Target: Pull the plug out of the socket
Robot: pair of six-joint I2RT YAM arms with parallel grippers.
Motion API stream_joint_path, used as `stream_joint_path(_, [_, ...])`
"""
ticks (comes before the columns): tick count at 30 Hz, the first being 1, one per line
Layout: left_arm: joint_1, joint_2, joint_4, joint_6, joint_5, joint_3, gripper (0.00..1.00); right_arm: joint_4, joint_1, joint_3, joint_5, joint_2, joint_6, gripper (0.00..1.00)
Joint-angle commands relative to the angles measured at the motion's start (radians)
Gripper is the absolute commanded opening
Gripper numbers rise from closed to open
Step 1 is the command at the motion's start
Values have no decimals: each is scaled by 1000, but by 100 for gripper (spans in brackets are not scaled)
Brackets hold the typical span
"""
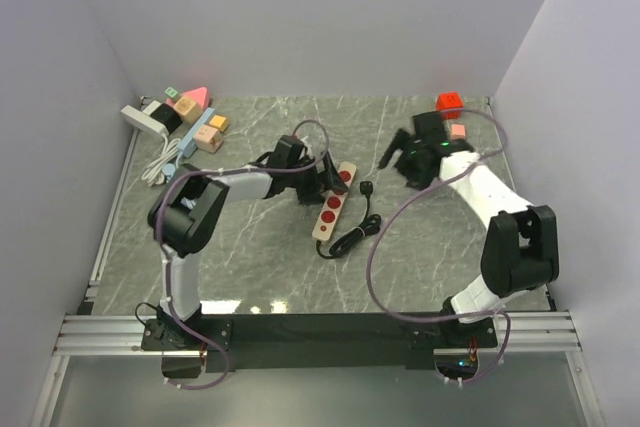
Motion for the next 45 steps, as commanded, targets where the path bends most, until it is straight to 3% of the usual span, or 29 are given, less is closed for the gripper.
stream_joint_path(1, [38, -230, -29, -46, -179, -123, 99, -82, 166, -12, 65, -11, -65, 95])
stream_joint_path(4, [84, -416, -141, -60, -314, -210, 99, -82, 290, 30, 105, 50, -30, 95])
stream_joint_path(9, [186, -639, -307, -43, -431, -290, 99, -178, 427, 257, 171, 272, 16, 95])
stream_joint_path(14, [300, -709, -421, 11, -461, -306, 100, -307, 483, 466, 228, 495, 67, 95])
stream_joint_path(19, [407, -700, -490, 98, -518, -257, 99, -340, 488, 480, 218, 566, 91, 89])
stream_joint_path(20, [449, -680, -499, 113, -527, -226, 99, -323, 485, 427, 231, 550, 96, 86])
stream_joint_path(23, [531, -604, -507, 170, -521, -148, 99, -263, 432, 256, 246, 468, 128, 60])
stream_joint_path(24, [552, -580, -507, 181, -497, -126, 99, -246, 378, 209, 255, 440, 134, 50])
stream_joint_path(25, [559, -554, -504, 199, -488, -105, 99, -234, 346, 163, 266, 413, 137, 33])
stream_joint_path(28, [619, -447, -507, 235, -474, -8, 99, -205, 179, -1, 336, 288, 153, 11])
stream_joint_path(29, [630, -387, -516, 244, -475, 47, 99, -191, 121, -70, 352, 224, 148, 10])
stream_joint_path(35, [641, -160, -577, 324, -627, 254, 99, -157, -270, -184, 367, 110, 96, 16])
stream_joint_path(38, [648, -82, -631, 371, -706, 378, 99, -140, -354, -167, 306, 134, 56, 22])
stream_joint_path(41, [653, 41, -663, 420, -772, 510, 100, -143, -363, -140, 261, 164, 50, 38])
stream_joint_path(42, [655, 62, -669, 428, -793, 530, 99, -155, -365, -132, 270, 167, 56, 50])
stream_joint_path(45, [658, 125, -648, 445, -811, 552, 99, -160, -400, -137, 255, 119, 78, 62])
